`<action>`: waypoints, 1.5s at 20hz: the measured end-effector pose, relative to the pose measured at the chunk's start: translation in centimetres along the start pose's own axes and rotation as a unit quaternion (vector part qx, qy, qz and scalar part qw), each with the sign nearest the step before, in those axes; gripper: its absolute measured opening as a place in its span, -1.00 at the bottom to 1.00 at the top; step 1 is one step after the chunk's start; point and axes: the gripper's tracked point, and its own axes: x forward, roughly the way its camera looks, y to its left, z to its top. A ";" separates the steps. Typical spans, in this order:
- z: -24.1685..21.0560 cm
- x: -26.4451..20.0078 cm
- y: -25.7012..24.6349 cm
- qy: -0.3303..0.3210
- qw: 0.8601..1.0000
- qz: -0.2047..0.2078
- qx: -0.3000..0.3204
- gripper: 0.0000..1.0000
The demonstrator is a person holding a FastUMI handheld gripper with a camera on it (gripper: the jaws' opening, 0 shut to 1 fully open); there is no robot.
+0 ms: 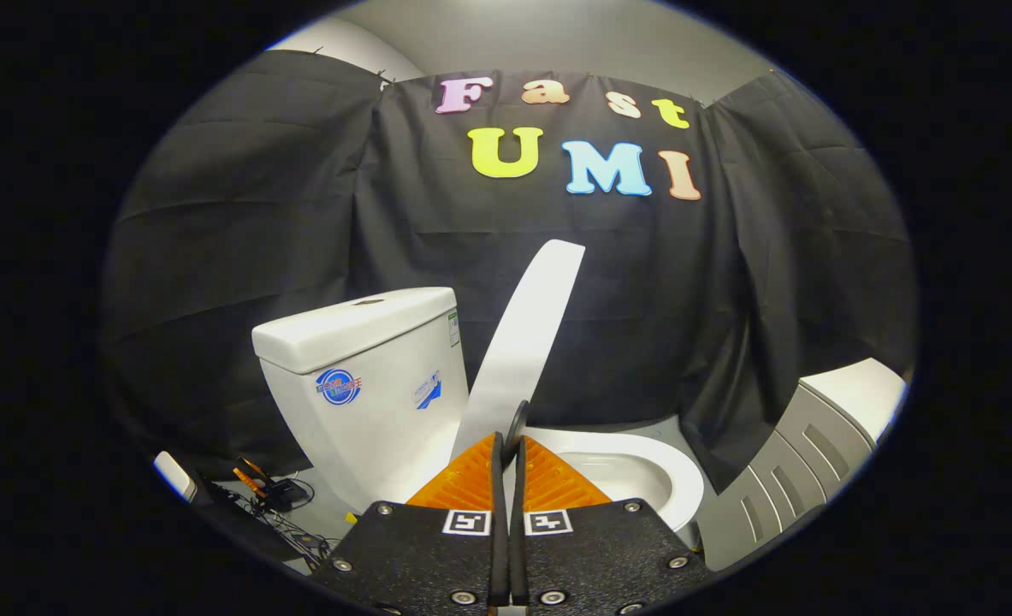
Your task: Open the toilet lid.
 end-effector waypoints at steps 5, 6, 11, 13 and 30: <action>0.7 0.4 1.9 -0.006 0.999 0.009 -0.035 -1.00; 0.8 0.5 2.1 -0.007 0.999 0.009 -0.041 -1.00; 1.2 0.8 3.7 -0.017 0.998 0.016 -0.054 -1.00; 1.4 0.9 4.3 -0.021 0.998 0.019 -0.060 -1.00; 2.4 2.8 10.8 -0.024 0.987 0.080 -0.134 -1.00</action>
